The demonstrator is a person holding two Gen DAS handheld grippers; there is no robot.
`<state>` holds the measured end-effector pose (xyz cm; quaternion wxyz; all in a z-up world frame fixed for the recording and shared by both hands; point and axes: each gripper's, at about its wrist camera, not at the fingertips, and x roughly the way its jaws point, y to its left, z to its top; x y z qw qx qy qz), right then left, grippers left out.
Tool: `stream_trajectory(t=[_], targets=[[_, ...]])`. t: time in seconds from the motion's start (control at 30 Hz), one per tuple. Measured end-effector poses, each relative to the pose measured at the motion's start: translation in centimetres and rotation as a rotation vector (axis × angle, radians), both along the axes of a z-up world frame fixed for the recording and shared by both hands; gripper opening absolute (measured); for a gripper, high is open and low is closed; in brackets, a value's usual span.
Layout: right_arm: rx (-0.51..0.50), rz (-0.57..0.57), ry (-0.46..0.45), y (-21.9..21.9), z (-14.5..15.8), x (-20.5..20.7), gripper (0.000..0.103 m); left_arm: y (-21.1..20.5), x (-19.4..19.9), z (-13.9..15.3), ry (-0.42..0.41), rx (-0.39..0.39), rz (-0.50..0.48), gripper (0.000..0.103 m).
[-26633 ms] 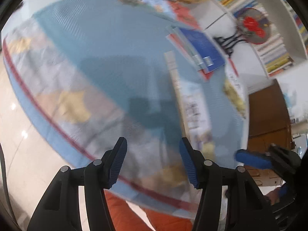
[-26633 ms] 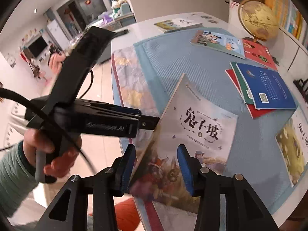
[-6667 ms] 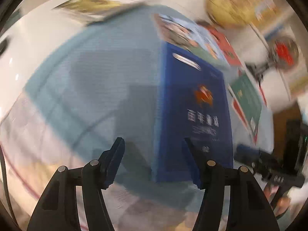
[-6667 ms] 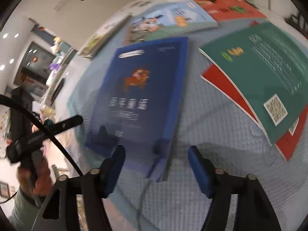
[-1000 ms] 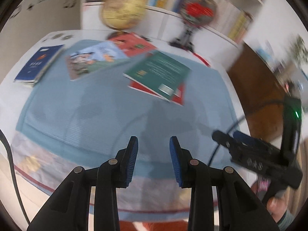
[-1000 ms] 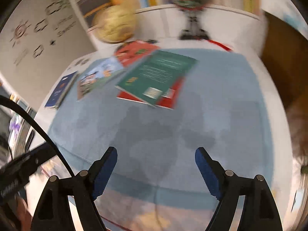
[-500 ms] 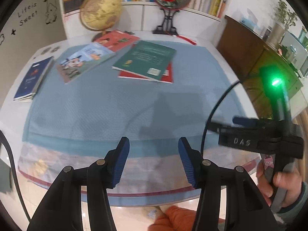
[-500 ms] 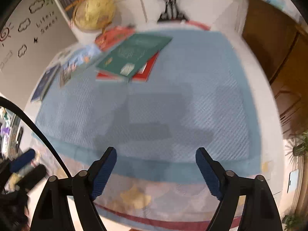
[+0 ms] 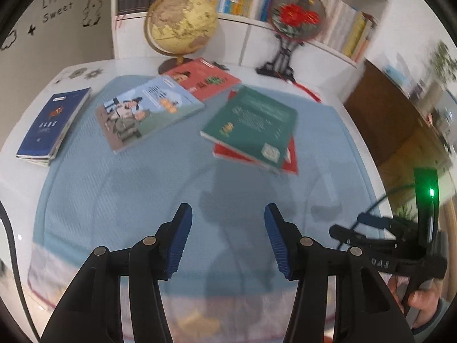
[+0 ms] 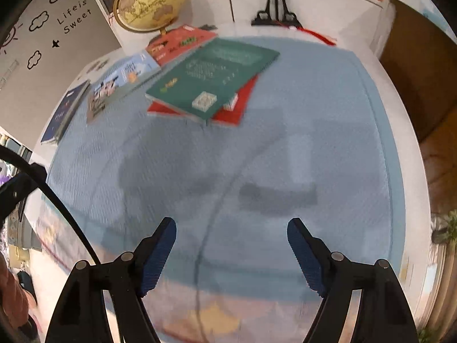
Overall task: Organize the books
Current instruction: 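Grasp the green workbook with the left gripper while the right gripper grips its edge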
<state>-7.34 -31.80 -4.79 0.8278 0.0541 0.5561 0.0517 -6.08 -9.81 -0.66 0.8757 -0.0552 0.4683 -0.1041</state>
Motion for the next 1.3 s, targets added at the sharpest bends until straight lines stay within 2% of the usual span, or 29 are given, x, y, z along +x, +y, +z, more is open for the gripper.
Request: stream_trajectory(t=[0.13, 0.23, 0.27, 0.4, 0.63, 0.73, 0.87, 1.0, 1.17, 1.3], targets=[[0.059, 0.049, -0.05, -0.1, -0.3, 5.0, 0.078, -0.3, 6.1, -0.9, 0.0, -0.026, 0.049, 0.05], [0.089, 0.097, -0.077, -0.2, -1.0, 8.5, 0.075, -1.7, 11.4, -2.7, 0.028, -0.006, 0.063, 0.05], [0.097, 0.113, -0.074, -0.3, -1.4, 9.6, 0.066, -2.0, 12.6, -3.2, 0.038, -0.005, 0.065, 0.05], [0.131, 0.136, -0.038, -1.2, -3.1, 13.5, 0.056, -3.4, 17.9, -6.4, 0.068, 0.026, 0.088, 0.05], [0.17, 0.18, 0.029, -2.1, -5.9, 17.6, 0.056, -4.3, 23.3, -10.6, 0.12, 0.024, 0.116, 0.05], [0.193, 0.186, 0.06, -2.3, -6.8, 18.7, 0.056, -4.8, 23.8, -11.8, 0.177, -0.029, 0.084, 0.05], [0.233, 0.203, 0.059, -2.9, -7.0, 18.8, 0.057, -5.8, 22.1, -11.7, 0.187, -0.053, 0.058, 0.05], [0.206, 0.208, 0.051, -3.9, -6.8, 18.0, 0.058, -7.4, 19.7, -11.4, 0.187, -0.038, 0.036, 0.051], [0.173, 0.22, 0.075, -6.4, -6.6, 15.5, 0.059, -9.1, 15.6, -11.8, 0.233, -0.117, 0.006, 0.051], [0.127, 0.272, 0.106, -8.4, -6.7, 12.6, 0.064, -11.6, 12.2, -12.4, 0.296, -0.143, -0.109, 0.051]])
